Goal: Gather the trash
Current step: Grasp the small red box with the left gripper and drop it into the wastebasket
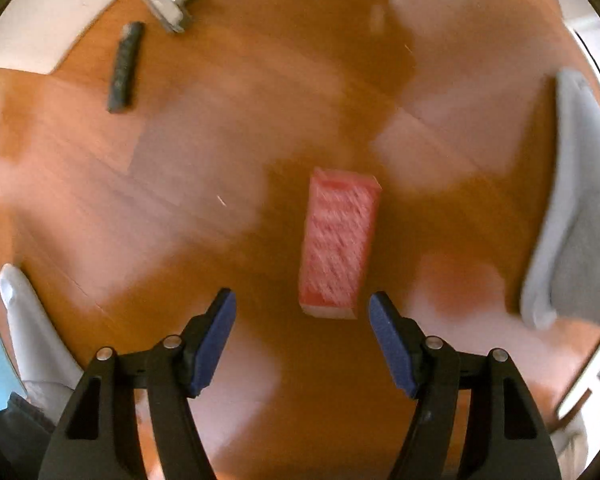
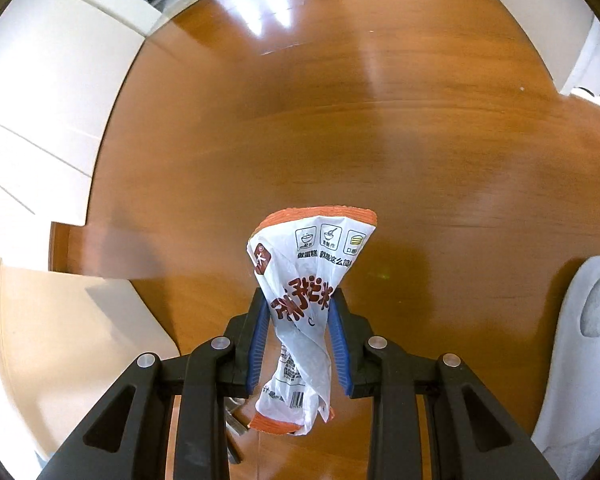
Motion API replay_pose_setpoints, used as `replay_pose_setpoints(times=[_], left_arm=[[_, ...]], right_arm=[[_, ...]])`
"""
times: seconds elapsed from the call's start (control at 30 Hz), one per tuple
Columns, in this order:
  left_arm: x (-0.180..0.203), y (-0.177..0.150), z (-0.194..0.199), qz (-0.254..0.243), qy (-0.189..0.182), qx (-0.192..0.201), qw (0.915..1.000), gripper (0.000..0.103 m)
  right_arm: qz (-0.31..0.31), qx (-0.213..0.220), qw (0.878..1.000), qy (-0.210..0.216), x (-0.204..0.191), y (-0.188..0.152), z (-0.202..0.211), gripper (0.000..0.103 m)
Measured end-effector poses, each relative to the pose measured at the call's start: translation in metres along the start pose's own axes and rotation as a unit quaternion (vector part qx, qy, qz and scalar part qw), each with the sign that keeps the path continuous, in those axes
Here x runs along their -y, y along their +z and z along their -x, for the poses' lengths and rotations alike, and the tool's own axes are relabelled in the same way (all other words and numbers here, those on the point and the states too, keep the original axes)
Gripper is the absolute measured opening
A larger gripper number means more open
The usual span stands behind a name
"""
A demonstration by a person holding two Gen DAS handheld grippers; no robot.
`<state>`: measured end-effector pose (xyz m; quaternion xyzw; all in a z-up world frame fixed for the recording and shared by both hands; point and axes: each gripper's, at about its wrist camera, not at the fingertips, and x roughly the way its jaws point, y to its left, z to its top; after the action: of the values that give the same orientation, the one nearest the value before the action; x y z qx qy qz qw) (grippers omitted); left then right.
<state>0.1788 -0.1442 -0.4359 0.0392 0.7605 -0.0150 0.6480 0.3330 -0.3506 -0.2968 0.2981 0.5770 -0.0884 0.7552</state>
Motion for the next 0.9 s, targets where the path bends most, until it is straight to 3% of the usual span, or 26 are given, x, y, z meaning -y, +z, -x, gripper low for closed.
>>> replay_pose_setpoints(times=[0.17,0.2,0.27,0.3,0.53,0.6,0.73,0.9], left_arm=[[-0.006,0.017,-0.005,0.018,-0.019,0.02,0.9995,0.066],[-0.003,0.019,-0.008,0.012,-0.024,0.018,0.9995,0.061],[0.0,0.022,-0.01,0.013,-0.035,0.015,0.9992,0.033],[-0.003,0.025,-0.01,0.02,-0.044,0.016,0.9987,0.03],[-0.028,0.021,0.014,0.045,-0.1,0.038,0.9932,0.029],[-0.037,0.02,0.04,0.059,-0.11,0.052,0.9908,0.029],[-0.057,0.018,0.131,0.063,-0.115,0.127,0.9832,0.029],[-0.102,0.039,0.267,0.086,-0.114,0.252,0.957,0.029]], right_arm=[[0.01,-0.015,1.0,0.01,0.001,-0.008,-0.004,0.032],[0.001,-0.019,1.0,0.014,0.002,-0.009,-0.007,0.032],[-0.007,-0.021,1.0,0.012,0.002,-0.012,-0.012,0.032],[-0.005,-0.019,1.0,0.01,0.003,-0.011,-0.009,0.032],[-0.015,-0.003,1.0,0.008,-0.008,-0.003,0.011,0.032],[-0.014,0.002,1.0,0.011,-0.016,-0.001,0.022,0.032],[-0.007,0.015,1.0,0.012,-0.034,0.008,0.062,0.032],[0.016,0.046,0.998,0.044,-0.078,0.027,0.148,0.032]])
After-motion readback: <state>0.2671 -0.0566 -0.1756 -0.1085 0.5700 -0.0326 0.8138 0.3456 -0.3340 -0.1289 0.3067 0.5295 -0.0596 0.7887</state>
